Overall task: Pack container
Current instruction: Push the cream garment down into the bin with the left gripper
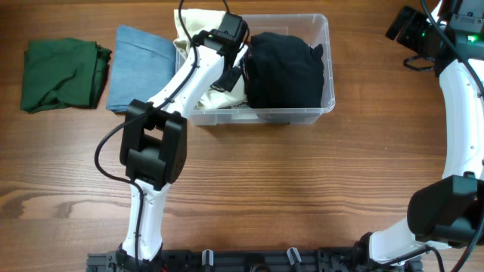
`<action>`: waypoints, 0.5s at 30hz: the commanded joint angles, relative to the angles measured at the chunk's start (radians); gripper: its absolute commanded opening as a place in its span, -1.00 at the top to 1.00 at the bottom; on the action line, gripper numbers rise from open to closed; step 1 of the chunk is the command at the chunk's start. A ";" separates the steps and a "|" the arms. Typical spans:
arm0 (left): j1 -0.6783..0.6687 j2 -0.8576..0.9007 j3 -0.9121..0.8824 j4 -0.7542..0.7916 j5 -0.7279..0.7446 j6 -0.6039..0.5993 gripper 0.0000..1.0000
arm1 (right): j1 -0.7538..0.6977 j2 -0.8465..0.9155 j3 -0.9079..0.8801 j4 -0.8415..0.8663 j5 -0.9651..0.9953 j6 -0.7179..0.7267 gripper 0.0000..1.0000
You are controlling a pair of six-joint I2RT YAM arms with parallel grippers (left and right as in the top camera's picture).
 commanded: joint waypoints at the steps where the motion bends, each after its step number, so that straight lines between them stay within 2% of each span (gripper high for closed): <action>1: -0.043 0.047 -0.001 -0.016 -0.007 0.008 0.92 | 0.003 0.013 -0.009 0.002 -0.005 0.014 -1.00; 9: -0.050 -0.066 -0.001 0.027 -0.106 0.005 0.89 | 0.003 0.013 -0.009 0.002 -0.005 0.014 -0.99; 15: -0.036 -0.130 -0.001 0.101 -0.142 0.005 0.49 | 0.003 0.013 -0.009 0.002 -0.005 0.014 -0.99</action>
